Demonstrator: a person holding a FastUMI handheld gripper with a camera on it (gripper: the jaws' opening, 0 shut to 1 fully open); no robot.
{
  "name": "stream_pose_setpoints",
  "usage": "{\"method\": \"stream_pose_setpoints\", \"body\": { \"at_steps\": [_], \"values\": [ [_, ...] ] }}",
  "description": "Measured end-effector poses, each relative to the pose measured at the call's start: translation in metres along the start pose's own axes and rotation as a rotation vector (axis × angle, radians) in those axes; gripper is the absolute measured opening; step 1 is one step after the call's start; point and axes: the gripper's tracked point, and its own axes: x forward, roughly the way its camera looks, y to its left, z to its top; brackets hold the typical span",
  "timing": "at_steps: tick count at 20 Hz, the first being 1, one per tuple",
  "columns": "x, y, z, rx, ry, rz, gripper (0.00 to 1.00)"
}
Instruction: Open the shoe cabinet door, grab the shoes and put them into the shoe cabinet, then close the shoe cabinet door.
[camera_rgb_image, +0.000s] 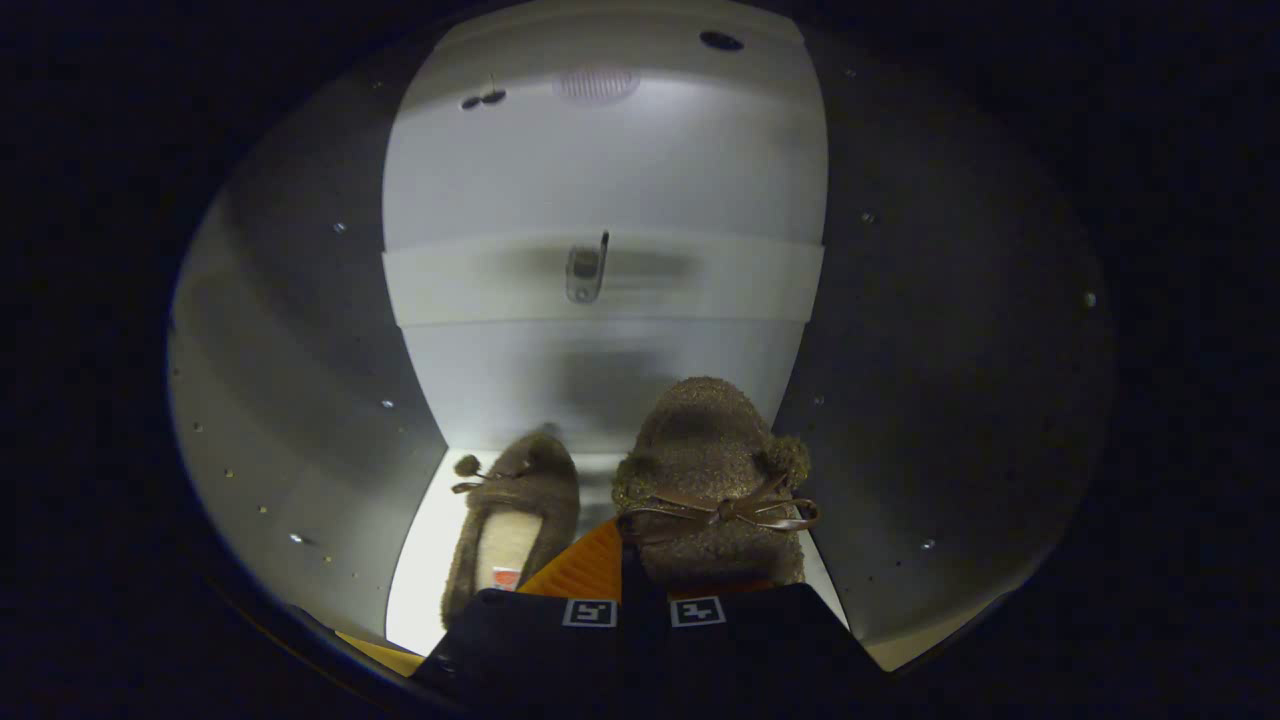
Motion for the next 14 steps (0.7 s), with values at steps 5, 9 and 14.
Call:
{"method": "stream_pose_setpoints", "body": {
  "at_steps": [5, 9, 14],
  "values": [
    [0.045, 0.001, -0.027, 0.003, 0.105, 0.003, 0.05],
    [0.061, -0.002, -0.036, 0.012, 0.134, -0.009, 0.05],
    [0.051, -0.003, -0.044, -0.018, 0.152, -0.025, 0.25]
  ]
}}
